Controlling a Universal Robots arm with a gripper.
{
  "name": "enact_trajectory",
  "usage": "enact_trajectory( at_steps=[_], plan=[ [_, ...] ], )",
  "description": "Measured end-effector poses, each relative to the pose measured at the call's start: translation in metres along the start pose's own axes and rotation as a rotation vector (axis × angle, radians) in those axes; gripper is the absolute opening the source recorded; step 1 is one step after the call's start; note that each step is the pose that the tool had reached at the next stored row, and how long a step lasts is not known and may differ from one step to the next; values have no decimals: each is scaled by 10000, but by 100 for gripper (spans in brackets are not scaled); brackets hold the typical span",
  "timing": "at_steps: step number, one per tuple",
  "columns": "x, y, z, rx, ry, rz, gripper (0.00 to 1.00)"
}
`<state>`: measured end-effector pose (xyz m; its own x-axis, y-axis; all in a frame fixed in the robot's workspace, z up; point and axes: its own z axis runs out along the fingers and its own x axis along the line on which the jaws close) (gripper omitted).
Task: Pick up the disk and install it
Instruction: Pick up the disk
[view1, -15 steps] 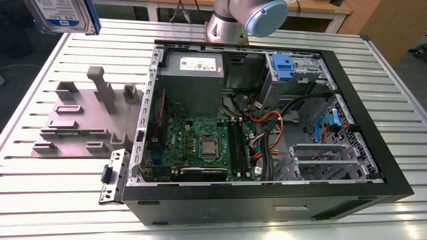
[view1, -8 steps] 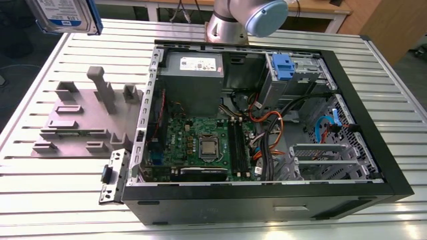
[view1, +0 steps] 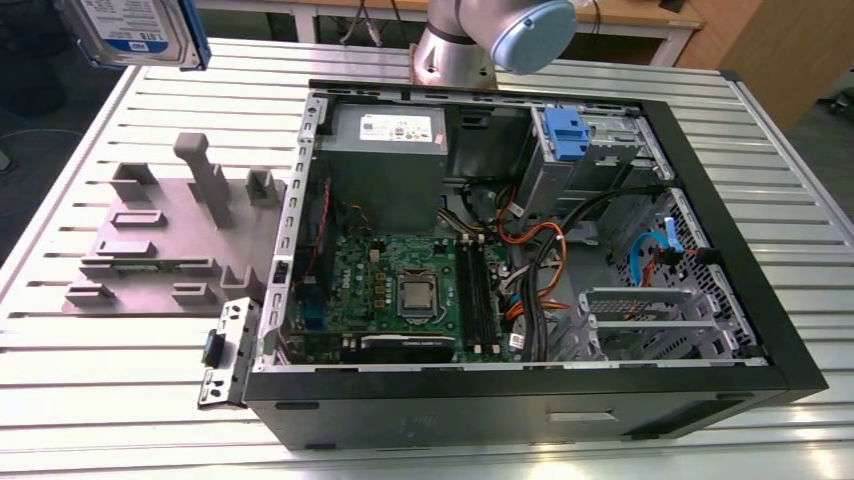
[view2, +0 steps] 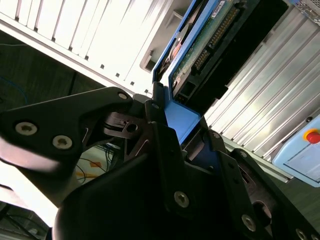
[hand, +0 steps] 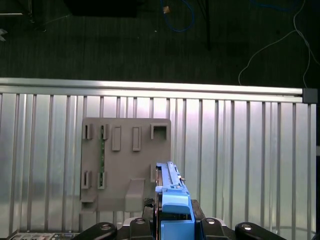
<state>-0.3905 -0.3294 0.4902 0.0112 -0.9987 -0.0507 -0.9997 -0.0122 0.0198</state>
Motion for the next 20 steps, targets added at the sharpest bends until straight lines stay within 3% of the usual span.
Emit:
enact_trajectory(
  at_steps=[20],
  plan=[
    [1,-157,-4,-1,0,1,37]
  ],
)
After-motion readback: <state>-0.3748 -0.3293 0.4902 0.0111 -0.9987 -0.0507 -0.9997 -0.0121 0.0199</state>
